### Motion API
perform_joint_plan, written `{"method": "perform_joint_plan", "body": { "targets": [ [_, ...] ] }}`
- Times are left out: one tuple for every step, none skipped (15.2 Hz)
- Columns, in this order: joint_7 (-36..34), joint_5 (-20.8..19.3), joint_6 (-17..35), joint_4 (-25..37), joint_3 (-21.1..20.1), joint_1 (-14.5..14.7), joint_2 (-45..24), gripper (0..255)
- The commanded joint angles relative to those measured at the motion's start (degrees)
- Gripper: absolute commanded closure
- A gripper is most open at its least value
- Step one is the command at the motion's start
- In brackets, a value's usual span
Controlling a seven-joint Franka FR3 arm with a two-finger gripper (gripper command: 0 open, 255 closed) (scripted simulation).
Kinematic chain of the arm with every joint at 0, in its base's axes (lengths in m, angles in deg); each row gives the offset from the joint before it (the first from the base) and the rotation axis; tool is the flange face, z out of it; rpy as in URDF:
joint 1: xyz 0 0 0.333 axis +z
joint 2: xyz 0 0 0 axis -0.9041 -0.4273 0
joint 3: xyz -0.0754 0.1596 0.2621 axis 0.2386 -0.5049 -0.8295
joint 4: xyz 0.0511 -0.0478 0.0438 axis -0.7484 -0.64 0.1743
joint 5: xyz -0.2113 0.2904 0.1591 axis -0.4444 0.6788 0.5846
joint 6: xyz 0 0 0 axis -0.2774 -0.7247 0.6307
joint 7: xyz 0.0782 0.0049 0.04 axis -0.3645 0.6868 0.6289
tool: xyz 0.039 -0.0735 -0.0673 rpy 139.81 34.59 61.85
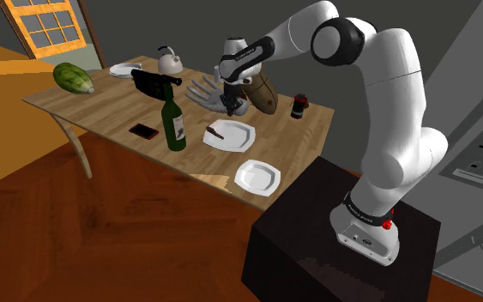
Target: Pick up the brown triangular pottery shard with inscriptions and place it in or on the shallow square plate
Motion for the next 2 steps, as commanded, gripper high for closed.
{"method": "perform_joint_plan", "body": {
  "targets": [
    [2.37,0.35,-0.15,-1.19,0.20,-2.06,1.31,255],
    [2.35,0.28,0.37,-1.27,0.26,-2.02,0.86,255]
  ]
}}
